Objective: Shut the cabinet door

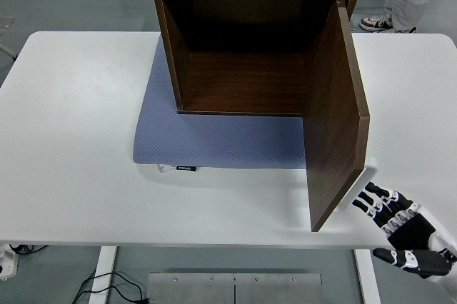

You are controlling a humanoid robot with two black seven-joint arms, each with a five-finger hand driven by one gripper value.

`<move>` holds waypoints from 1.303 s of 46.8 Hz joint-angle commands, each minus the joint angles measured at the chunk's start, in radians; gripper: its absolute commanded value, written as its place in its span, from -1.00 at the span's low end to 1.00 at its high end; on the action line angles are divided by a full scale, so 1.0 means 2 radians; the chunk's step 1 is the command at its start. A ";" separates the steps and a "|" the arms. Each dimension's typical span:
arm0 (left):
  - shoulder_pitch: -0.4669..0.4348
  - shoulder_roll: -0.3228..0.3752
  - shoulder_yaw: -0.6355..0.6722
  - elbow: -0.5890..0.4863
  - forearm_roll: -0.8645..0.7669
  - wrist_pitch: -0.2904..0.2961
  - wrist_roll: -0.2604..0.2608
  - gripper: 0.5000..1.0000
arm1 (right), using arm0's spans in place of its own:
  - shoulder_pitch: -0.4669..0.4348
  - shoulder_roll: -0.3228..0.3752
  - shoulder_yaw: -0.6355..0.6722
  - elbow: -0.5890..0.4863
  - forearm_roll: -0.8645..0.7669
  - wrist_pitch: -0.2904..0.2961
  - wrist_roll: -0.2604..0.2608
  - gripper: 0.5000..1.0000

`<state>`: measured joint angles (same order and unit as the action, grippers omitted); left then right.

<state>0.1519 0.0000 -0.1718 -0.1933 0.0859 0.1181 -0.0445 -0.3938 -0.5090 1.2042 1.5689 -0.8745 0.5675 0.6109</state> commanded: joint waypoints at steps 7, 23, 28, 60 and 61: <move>0.000 0.000 0.000 0.000 0.000 0.000 0.000 1.00 | 0.015 0.014 -0.018 0.001 -0.008 -0.002 0.000 1.00; 0.000 0.000 0.000 0.000 0.000 0.000 0.000 1.00 | 0.050 0.030 -0.049 0.000 -0.016 -0.016 0.000 1.00; 0.000 0.000 0.000 0.000 0.000 0.000 0.000 1.00 | 0.066 0.032 -0.064 0.000 -0.017 -0.026 0.000 1.00; 0.000 0.000 0.000 0.000 0.000 0.000 0.000 1.00 | 0.117 0.067 -0.119 -0.003 -0.023 -0.061 0.000 1.00; 0.000 0.000 0.000 0.000 0.000 0.000 0.000 1.00 | 0.119 0.067 -0.120 -0.003 -0.023 -0.064 0.000 1.00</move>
<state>0.1519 0.0000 -0.1718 -0.1933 0.0859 0.1181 -0.0445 -0.1658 -0.3780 0.9710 1.5629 -0.9204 0.4526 0.6109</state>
